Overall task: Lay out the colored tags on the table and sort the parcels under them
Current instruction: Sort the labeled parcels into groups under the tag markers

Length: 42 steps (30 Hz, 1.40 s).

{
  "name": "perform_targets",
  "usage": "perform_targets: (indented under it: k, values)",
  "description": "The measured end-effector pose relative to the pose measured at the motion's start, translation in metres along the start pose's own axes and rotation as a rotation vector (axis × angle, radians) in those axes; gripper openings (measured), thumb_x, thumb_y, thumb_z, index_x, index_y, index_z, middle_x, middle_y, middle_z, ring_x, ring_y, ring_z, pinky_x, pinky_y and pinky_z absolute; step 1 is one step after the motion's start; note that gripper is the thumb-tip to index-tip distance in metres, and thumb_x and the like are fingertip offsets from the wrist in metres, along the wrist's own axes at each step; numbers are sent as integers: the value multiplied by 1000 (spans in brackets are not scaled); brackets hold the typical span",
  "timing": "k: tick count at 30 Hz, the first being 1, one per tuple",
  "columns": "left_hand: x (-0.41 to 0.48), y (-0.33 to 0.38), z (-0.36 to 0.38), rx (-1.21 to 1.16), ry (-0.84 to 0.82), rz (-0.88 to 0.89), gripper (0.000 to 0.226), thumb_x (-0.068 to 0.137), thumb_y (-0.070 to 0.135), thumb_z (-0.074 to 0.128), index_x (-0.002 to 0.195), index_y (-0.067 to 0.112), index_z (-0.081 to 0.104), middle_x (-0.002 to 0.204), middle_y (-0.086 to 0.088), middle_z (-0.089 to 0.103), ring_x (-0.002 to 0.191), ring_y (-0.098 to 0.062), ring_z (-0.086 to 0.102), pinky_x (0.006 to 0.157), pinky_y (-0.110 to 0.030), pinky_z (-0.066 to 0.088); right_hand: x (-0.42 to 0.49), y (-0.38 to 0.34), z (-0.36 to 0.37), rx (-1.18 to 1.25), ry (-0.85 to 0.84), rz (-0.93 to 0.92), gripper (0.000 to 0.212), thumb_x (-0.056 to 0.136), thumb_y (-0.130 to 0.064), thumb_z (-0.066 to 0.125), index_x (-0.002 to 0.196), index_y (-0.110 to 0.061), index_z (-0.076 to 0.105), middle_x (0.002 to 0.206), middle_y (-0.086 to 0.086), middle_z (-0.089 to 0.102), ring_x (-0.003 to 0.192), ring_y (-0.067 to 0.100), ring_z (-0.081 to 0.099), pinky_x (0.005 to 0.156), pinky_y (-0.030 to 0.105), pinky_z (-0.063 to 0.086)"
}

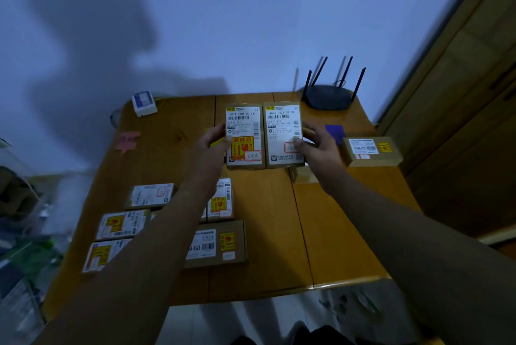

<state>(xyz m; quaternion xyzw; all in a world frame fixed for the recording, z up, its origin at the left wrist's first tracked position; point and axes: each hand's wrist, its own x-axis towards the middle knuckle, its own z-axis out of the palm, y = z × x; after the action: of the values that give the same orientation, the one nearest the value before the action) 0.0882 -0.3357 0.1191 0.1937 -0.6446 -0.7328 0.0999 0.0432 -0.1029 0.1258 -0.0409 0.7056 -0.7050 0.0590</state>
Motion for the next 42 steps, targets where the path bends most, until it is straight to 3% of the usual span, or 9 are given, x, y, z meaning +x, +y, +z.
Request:
perform_targets:
  k: [5,11,14,16,19,22,26,32,42]
  values:
    - [-3,-12,9,15,-33,4,39,100,10,62,137,21,64,124,0,74,104,-14,75,85,-37,64,-6,11,-11,2,33,10,44,100,-7,64,143,-11,54,129,3,69,107,22,75,77,33,65]
    - [-7,-43,52,67,-9,-42,41,97,10,67,135,24,63,109,10,71,87,-8,76,73,-32,64,-5,36,-45,-29,132,138,36,104,-24,60,140,-20,56,133,3,68,105,19,74,79,41,66]
    - [-15,-70,80,116,-27,-53,44,98,10,67,139,24,61,117,10,65,95,-6,72,66,-19,60,-4,53,-69,-59,194,179,31,103,-29,62,133,-29,57,120,-11,65,88,2,75,62,20,61]
    - [-20,-90,99,130,-47,-92,48,98,8,65,143,21,58,123,6,67,105,-11,69,68,-18,59,-3,70,-87,-73,222,217,35,102,-31,62,137,-29,56,115,-15,62,85,2,72,56,14,56]
    - [-26,-117,124,135,-77,-179,49,99,6,63,147,17,55,135,-4,66,114,-19,68,76,-23,60,-3,101,-114,-82,232,297,34,103,-32,61,136,-28,54,112,-14,64,90,6,71,57,19,59]
    - [-32,-144,144,130,-83,-258,49,100,1,60,146,14,54,131,-6,68,101,-9,70,64,-15,59,0,134,-137,-156,240,368,37,103,-34,60,138,-23,54,118,-3,67,91,12,72,59,26,61]
    - [-38,-184,162,153,-47,-399,50,99,-1,59,146,14,54,109,1,74,79,-5,75,59,-17,59,2,176,-163,-230,206,485,39,103,-36,60,138,-18,56,122,8,70,95,26,74,77,48,64]
    - [-33,-219,187,161,-37,-517,48,99,-4,57,144,13,57,98,10,71,82,-3,71,60,-16,58,13,217,-181,-244,163,600,39,102,-35,63,135,-17,56,115,10,74,92,30,77,83,55,63]
    - [-11,-245,200,147,21,-556,49,99,1,59,145,16,54,109,6,72,96,-13,72,77,-28,60,38,241,-192,-244,106,600,43,102,-34,62,142,-19,53,113,0,73,90,21,76,78,45,64]
